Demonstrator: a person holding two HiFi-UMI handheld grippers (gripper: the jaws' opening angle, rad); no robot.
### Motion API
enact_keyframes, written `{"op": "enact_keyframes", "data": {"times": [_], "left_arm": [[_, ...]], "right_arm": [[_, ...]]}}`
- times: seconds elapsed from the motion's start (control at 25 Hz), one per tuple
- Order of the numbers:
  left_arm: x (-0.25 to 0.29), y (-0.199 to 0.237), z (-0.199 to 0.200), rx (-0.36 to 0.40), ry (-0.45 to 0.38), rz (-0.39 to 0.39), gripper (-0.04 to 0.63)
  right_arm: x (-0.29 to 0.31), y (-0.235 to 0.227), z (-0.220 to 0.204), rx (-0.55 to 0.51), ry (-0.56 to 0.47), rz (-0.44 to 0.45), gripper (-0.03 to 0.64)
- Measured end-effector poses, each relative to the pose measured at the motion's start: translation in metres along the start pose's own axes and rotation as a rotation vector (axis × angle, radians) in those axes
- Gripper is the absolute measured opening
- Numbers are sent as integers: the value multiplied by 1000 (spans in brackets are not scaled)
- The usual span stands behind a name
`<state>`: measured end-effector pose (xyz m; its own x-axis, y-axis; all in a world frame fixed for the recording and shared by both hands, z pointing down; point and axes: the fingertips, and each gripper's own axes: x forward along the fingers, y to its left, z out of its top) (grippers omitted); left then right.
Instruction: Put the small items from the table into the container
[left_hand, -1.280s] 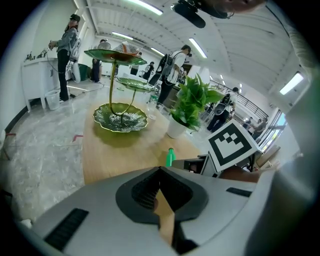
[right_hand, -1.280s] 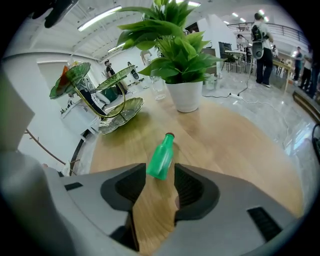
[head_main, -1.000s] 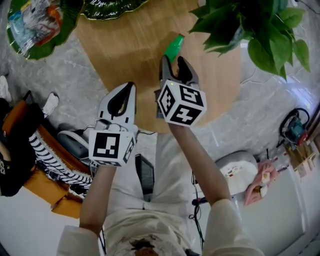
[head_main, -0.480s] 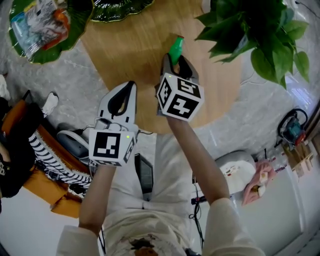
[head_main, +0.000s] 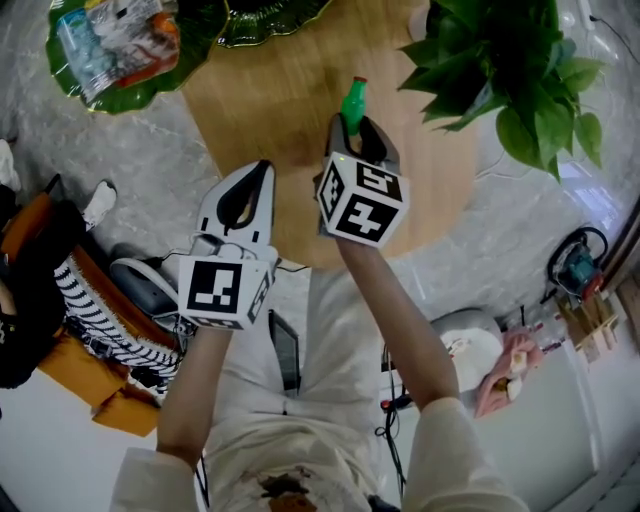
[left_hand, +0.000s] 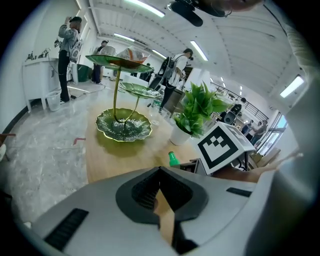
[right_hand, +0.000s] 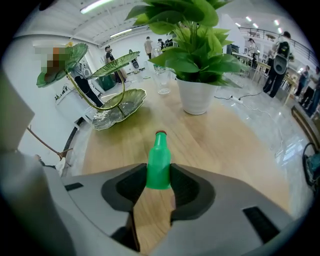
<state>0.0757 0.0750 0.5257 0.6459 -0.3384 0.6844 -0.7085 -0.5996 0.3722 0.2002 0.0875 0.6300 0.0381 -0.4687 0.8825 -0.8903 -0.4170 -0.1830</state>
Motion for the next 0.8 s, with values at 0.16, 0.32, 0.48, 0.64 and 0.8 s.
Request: {"op": "enact_keyframes", "data": {"times": [0.16, 0.32, 0.48, 0.64, 0.8], "left_arm": [[-11, -2, 11, -2, -16, 9, 9], [-24, 3, 26, -4, -44, 14, 9], [-36, 6, 38, -10, -61, 34, 9], [-46, 4, 49, -12, -78, 46, 9], [-54, 1, 58, -16, -87, 49, 9]], "right_arm": [[-16, 7, 7, -16, -7, 18, 153], [-32, 23, 13, -42, -8, 41, 153], [-47, 35, 22, -57, -15, 66, 153], [-62, 46, 33, -61, -27, 95, 153], [-76, 59, 45, -77, -40, 127, 152]]}}
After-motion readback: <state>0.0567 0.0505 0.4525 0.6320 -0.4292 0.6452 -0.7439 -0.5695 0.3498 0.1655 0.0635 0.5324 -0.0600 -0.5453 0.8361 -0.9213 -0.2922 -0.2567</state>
